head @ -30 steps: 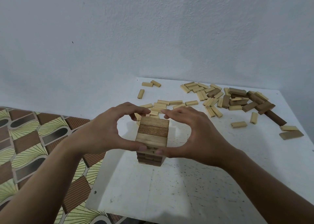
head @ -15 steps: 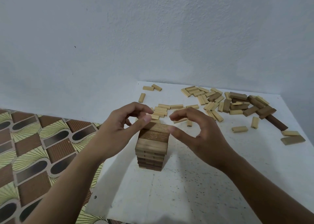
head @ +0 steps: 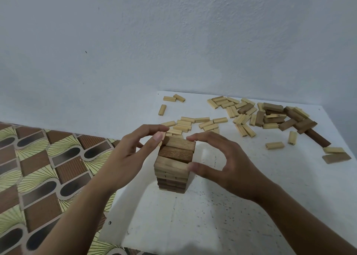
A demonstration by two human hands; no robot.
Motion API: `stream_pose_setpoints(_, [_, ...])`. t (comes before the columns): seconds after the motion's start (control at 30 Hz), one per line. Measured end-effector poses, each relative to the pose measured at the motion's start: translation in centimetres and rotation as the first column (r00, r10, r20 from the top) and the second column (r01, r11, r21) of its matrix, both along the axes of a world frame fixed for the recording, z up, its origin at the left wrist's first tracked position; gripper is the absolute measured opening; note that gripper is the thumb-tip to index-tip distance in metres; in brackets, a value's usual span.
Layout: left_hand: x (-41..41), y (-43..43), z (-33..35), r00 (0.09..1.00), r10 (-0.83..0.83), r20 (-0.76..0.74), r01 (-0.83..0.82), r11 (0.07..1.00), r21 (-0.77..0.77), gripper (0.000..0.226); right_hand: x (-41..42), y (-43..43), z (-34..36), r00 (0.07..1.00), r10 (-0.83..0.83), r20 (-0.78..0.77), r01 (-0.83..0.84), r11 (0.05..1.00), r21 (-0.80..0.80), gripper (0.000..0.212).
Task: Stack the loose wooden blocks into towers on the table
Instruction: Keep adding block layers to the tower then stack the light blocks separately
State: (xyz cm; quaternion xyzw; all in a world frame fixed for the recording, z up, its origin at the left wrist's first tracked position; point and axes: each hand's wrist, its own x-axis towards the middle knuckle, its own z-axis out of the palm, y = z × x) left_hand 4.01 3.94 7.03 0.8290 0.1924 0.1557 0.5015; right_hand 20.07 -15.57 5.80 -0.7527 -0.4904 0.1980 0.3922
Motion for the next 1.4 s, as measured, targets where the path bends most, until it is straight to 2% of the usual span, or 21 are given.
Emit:
stream_pose_setpoints(0.13, [-0.8, 0.0, -0.2, 0.996, -0.083, -0.014, 0.083, 0.996, 0.034, 0.048, -0.4, -0.2, 0.2, 0.999, 0.04, 0.019, -0.041, 0.998, 0.046, 0.064])
stream_pose_setpoints(0.23, [-1.2, 0.4, -0.6, 0.99, -0.125, -0.066, 0.132, 0.984, 0.118, 0.064, -0.4, -0.3, 0.2, 0.996, 0.063, 0.064, -0.066, 0.996, 0.058, 0.074])
stream_pose_setpoints(0.4, [-1.4, 0.7, -0.9, 0.986, -0.157, -0.057, 0.164, 0.976, 0.14, 0.075, -0.4, -0.2, 0.0, 0.993, 0.072, 0.091, -0.076, 0.996, 0.046, 0.076])
stream_pose_setpoints(0.93, [-1.2, 1.0, -1.5, 0.995, -0.099, 0.033, 0.095, 0.99, 0.102, 0.075, -0.2, 0.1, -0.2, 0.992, 0.058, 0.108, -0.066, 0.996, 0.064, 0.064])
stream_pose_setpoints(1.27, [-1.2, 1.0, -1.5, 0.994, -0.109, 0.027, 0.106, 0.991, 0.087, 0.076, -0.3, 0.0, -0.1, 0.995, 0.051, 0.086, -0.058, 0.995, 0.076, 0.064])
stream_pose_setpoints(1.4, [-1.4, 1.0, -1.4, 0.995, -0.1, 0.027, 0.099, 0.995, 0.028, 0.073, -0.4, -0.1, -0.2, 0.996, 0.046, 0.072, -0.051, 0.996, 0.068, 0.066])
